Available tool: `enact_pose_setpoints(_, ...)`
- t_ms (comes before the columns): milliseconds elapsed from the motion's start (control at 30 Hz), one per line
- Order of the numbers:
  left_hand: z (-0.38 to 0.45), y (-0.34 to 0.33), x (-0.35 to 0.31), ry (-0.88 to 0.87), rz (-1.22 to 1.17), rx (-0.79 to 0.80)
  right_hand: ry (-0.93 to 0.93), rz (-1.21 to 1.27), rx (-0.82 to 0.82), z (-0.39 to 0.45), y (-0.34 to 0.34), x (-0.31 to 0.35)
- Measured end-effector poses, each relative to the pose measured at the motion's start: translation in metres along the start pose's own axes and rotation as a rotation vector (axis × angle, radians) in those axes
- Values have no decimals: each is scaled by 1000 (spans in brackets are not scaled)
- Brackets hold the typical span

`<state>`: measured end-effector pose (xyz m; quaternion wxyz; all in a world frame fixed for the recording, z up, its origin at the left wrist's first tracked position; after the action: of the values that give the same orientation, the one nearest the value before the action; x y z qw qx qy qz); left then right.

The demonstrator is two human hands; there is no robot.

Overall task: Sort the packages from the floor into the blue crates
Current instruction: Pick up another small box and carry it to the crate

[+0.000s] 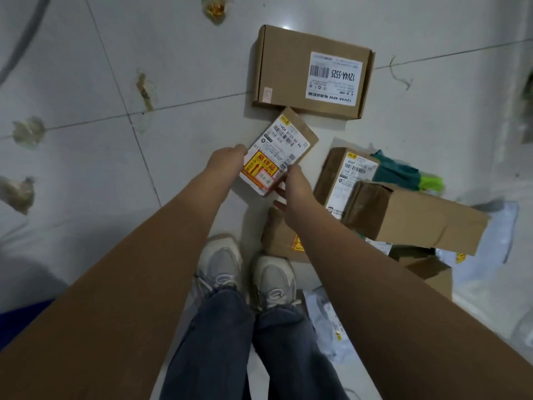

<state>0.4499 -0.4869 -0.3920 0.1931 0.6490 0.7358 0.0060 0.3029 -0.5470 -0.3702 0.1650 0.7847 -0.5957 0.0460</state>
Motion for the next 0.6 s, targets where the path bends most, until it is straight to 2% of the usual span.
enact_pose_setpoints(100, -15, -4, 16, 7, 17, -37, 11, 20, 22, -13, -9, -7)
enact_pose_setpoints(200, -42, 5, 33, 39, -87, -69, 30, -7, 0, -34, -6, -17)
enact_pose_setpoints(267, -60, 8, 39, 58, -181, -6, 49, -108, -34, -48, 1, -16)
enact_pose_setpoints(367, -92, 23, 37, 100, -342, 45, 34, -70, -1, -75, 2, -11)
enact_pose_setpoints(467, -119, 46, 25, 113, -380, 37, 16, -97, 20, -111, 7, -13)
enact_pose_setpoints(600, -154, 59, 8, 109, -381, 159, 10, 39, 67, -159, 13, -4)
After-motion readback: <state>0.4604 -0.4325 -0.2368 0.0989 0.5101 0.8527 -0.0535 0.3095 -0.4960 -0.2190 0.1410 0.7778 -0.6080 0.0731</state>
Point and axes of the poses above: each hand's wrist, its own z-axis towards the middle knuckle, its own y-axis out of the back of the hand, x = y × z, the point moved 10 cm from there along z, towards the middle knuckle, and after that the axes turned 15 degrees about z, right-handed, at the moved point
